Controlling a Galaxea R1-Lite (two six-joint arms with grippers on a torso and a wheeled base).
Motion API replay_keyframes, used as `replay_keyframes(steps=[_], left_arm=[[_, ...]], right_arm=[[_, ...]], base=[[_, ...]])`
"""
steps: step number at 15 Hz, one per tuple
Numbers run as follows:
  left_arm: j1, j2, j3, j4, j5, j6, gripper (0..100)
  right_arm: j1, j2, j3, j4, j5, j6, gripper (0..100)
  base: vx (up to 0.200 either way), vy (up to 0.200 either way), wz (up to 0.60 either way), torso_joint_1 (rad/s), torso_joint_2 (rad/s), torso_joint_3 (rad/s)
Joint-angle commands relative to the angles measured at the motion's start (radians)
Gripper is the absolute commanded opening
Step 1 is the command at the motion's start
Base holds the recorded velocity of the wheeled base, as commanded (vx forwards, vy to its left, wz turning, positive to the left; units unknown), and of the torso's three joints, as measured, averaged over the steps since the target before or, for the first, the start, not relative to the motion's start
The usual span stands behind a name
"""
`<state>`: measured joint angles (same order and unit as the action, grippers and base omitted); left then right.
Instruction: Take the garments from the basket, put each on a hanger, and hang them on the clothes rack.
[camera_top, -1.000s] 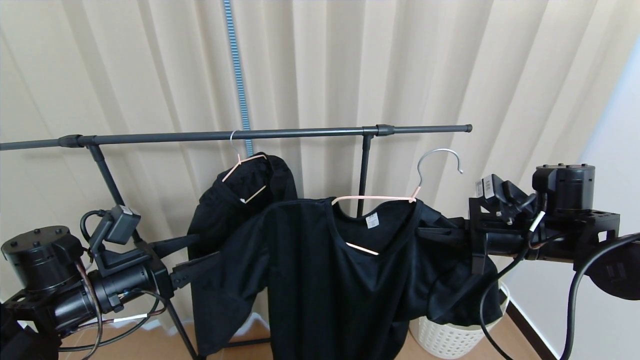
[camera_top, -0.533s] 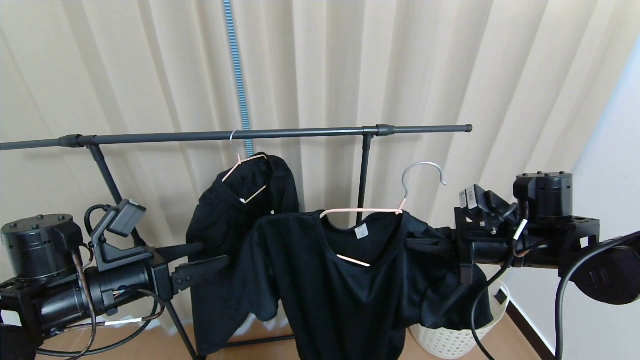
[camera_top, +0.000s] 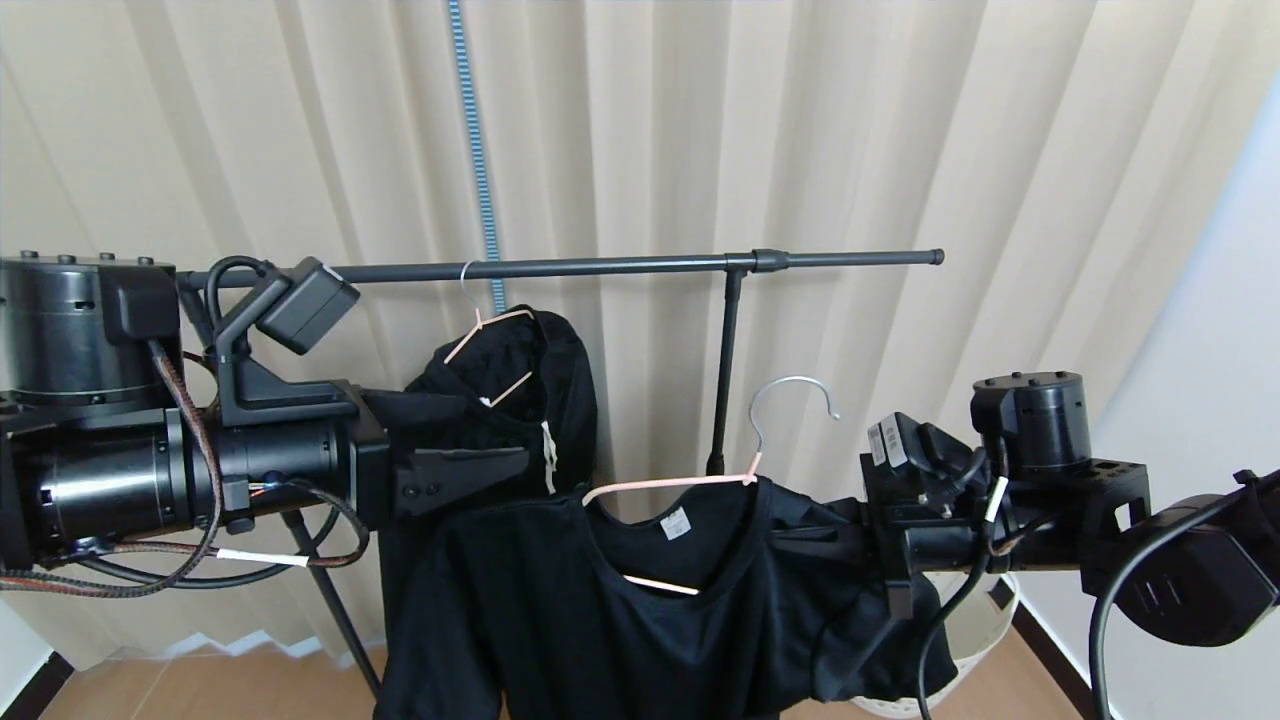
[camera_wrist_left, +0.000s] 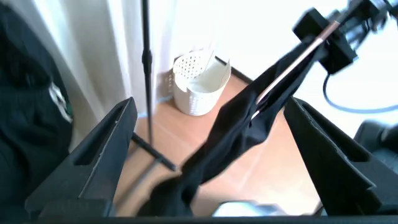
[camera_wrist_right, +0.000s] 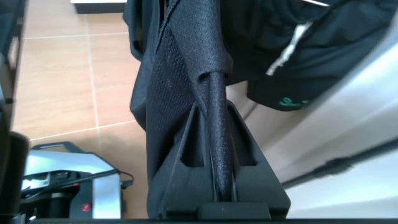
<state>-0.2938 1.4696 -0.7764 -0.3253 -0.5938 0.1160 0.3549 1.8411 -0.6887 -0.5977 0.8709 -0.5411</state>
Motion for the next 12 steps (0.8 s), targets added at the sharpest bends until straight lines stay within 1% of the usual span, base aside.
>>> replay_keyframes(steps=[1, 3, 5, 6, 8, 10, 12], left_arm=[[-0.054, 0.012, -0.049, 0.04, 0.0, 0.085, 100], [-0.085, 0.031, -0.043, 0.051, 0.0, 0.203, 100], [-0.102, 0.055, -0.004, 0.055, -0.003, 0.337, 100], [-0.11, 0.058, 0.017, 0.055, -0.004, 0.378, 100], [-0.137, 0.058, 0.046, 0.051, -0.006, 0.415, 100], [-0.162, 0.078, 0.048, 0.045, -0.006, 0.427, 100], [-0.173, 0.113, 0.049, 0.003, -0.006, 0.436, 100]], right_arm=[[0.03, 0.004, 0.008, -0.001, -0.001, 0.0, 0], [0.036, 0.001, 0.009, -0.001, -0.001, -0.002, 0], [0.036, -0.003, 0.009, -0.001, 0.0, -0.002, 0], [0.036, -0.003, 0.009, -0.001, 0.0, -0.002, 0], [0.038, -0.005, 0.009, 0.001, 0.0, -0.002, 0], [0.049, -0.005, 0.009, 0.002, -0.003, 0.0, 0], [0.056, -0.006, 0.009, 0.002, -0.006, 0.0, 0]], base=[[0.0, 0.0, 0.0, 0.0, 0.0, 0.0], [0.0, 0.0, 0.0, 0.0, 0.0, 0.0], [0.0, 0.0, 0.0, 0.0, 0.0, 0.0], [0.0, 0.0, 0.0, 0.0, 0.0, 0.0], [0.0, 0.0, 0.0, 0.0, 0.0, 0.0], [0.0, 0.0, 0.0, 0.0, 0.0, 0.0], [0.0, 0.0, 0.0, 0.0, 0.0, 0.0]])
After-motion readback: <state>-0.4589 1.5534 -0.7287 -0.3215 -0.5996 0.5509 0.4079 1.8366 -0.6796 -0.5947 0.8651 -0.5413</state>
